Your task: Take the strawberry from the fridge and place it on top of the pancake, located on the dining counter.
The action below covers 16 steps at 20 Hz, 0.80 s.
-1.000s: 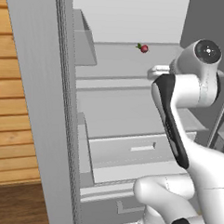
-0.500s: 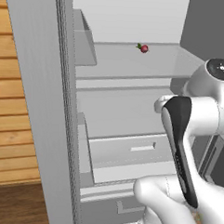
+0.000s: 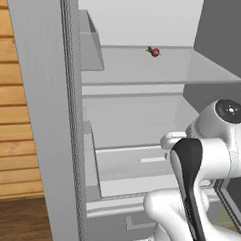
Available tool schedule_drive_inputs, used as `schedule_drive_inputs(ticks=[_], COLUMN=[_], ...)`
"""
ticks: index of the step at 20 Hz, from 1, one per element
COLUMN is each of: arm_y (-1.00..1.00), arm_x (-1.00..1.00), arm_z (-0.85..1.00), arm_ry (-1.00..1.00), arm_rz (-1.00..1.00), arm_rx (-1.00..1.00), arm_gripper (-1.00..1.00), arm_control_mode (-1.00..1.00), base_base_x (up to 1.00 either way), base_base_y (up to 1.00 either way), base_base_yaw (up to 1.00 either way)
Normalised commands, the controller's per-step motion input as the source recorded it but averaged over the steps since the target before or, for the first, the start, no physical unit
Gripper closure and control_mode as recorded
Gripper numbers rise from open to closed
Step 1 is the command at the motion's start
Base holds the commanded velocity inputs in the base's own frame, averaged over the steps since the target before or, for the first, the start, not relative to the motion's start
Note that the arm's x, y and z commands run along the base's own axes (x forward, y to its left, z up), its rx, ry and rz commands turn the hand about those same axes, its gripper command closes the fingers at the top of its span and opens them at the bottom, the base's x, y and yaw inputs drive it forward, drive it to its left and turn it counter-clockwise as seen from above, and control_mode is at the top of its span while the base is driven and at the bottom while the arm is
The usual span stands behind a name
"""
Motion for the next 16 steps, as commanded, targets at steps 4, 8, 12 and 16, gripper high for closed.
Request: schedule_drive_inputs(ticks=[4,8,12,16], arm_y=[0.12,0.0,0.0,0.0], arm_x=[0.07,0.0,0.0,0.0], arm_z=[-0.43,-0.38,-0.21,-0.03], arm_ry=[0.08,0.05,0.0,0.0], arm_rz=[0.08,0.07,0.02,0.0], arm_rx=[0.02,0.05,0.0,0.0], arm_gripper=[1.0,1.0,1.0,1.0], arm_control_mode=[-1.0,-1.0,-1.0,-1.0], base_base_x=[0.0,0.0,0.0,0.0], base_base_y=[0.0,0.0,0.0,0.0], base_base_yaw=[0.0,0.0,0.0,0.0])
